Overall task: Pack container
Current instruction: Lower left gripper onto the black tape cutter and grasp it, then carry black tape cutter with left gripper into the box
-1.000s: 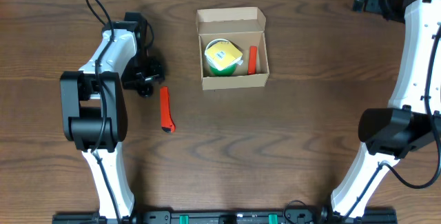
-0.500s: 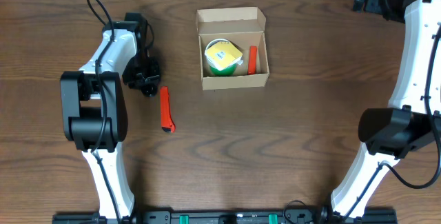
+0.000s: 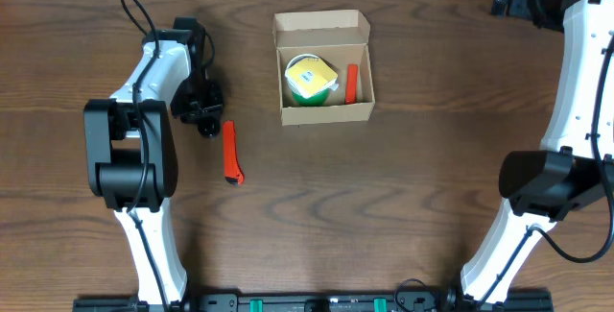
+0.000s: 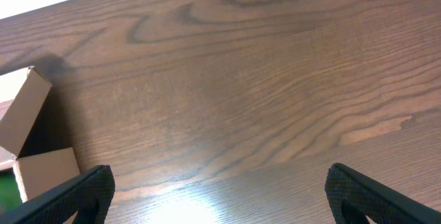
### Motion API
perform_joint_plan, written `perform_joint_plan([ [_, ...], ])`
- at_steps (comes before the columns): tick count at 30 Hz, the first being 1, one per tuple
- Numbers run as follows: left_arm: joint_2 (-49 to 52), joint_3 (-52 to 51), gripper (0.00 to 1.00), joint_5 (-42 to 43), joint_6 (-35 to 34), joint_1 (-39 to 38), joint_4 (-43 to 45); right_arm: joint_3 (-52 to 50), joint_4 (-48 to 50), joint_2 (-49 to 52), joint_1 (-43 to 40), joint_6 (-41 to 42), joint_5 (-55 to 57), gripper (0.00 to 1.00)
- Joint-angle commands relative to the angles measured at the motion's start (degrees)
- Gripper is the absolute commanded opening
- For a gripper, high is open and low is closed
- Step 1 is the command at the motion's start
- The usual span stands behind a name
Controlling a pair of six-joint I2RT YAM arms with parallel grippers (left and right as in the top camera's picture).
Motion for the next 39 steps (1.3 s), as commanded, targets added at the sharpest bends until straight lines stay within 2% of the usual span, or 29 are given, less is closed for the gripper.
perform_joint_plan([
  [1, 2.08, 0.50, 0.13, 1.20, 0.24, 0.20, -0.48, -0.02, -0.09, 0.31, 0.02, 0.68, -0.13, 0.99],
  [5, 2.08, 3.17, 0.06, 1.20, 0.26, 0.20, -2.49, -0.02, -0.09, 0.31, 0.02, 0.68, -0.13, 0.99],
  [16, 2.08, 20.74, 0.06, 1.05, 0.59, -0.04, -13.77, -0.02, -0.09, 0.31, 0.02, 0.68, -0.13, 0.99],
  [21, 2.05, 33.14, 0.05, 2.29, 4.42, -2.01, -21.66, -0.02, -0.09, 0.31, 0.02, 0.68, -0.13, 0.99],
  [24, 2.05, 41.38, 0.06, 1.92, 7.17, -4.81, -25.79, -0.02, -0.09, 0.31, 0.02, 0.68, -0.11, 0.99],
  [28, 2.05, 50.56, 0.06, -0.52, 7.17, -10.10, -28.65, -0.02, -0.09, 0.31, 0.02, 0.68, -0.13, 0.99],
  [32, 2.05, 55.63, 0.06, -4.96, 2.01, -16.87, -28.63, -0.02, -0.09, 0.31, 0.02, 0.68, -0.13, 0.99],
  [39, 2.58, 55.89, 0.05, -8.74, -4.61, -26.73, -24.39, -0.02, -0.09, 0.31, 0.02, 0.68, -0.13, 0.99],
])
